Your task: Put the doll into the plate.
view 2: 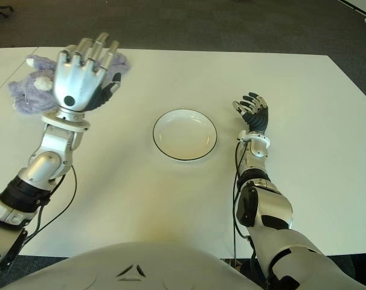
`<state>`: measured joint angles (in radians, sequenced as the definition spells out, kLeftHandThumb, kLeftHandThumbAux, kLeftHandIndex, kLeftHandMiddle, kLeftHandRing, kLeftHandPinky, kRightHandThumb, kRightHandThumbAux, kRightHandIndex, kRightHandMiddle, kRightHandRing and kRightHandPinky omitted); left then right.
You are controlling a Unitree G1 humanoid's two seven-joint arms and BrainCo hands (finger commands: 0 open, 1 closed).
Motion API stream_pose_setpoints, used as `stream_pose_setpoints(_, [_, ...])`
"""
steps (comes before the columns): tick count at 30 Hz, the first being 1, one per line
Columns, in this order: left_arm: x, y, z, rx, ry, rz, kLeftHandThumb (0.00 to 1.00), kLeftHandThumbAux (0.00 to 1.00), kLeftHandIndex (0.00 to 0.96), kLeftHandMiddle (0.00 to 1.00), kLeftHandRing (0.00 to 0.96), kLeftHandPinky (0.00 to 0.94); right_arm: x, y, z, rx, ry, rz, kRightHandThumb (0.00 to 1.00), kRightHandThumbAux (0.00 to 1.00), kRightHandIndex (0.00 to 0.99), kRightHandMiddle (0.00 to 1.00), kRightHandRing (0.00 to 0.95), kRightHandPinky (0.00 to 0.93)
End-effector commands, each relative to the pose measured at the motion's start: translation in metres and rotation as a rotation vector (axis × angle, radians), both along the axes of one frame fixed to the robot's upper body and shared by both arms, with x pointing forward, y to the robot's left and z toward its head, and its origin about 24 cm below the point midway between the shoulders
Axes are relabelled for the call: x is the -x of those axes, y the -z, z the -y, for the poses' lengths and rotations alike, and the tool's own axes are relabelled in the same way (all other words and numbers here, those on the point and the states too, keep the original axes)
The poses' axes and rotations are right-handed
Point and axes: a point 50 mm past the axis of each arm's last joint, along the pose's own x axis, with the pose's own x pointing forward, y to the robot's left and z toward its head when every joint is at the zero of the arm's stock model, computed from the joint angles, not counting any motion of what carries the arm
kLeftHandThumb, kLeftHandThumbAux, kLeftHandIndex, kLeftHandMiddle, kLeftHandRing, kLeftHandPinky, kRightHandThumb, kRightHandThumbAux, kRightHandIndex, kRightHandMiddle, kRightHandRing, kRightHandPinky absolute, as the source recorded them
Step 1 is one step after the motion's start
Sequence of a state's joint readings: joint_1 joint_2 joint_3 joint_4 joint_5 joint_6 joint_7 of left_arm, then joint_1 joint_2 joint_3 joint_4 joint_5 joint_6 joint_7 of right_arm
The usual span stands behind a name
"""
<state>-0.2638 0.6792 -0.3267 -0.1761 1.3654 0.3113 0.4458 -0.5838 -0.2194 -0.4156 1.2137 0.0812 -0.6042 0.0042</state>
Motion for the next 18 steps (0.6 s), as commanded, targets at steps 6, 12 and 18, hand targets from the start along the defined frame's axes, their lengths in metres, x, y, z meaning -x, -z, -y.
stream_pose_setpoints(6, [0.017,-0.038,-0.074,0.026,-0.266,0.021,0.156,0.211,0.000,0.000,0.000,0.000,0.077,0.099,-0.023,-0.171,0.019,-0.452,0.230,0.874,0.243,0.314,0.332,0.336])
stream_pose_setpoints(12, [0.015,-0.042,-0.111,0.118,-0.401,0.019,0.158,0.169,0.000,0.000,0.000,0.000,0.077,0.100,-0.025,-0.158,0.010,-0.456,0.229,0.870,0.240,0.315,0.336,0.334])
stream_pose_setpoints(18, [0.016,-0.040,-0.151,0.203,-0.524,-0.011,0.121,0.147,0.000,0.000,0.000,0.000,0.077,0.100,-0.025,-0.165,0.020,-0.460,0.248,0.862,0.232,0.316,0.337,0.345])
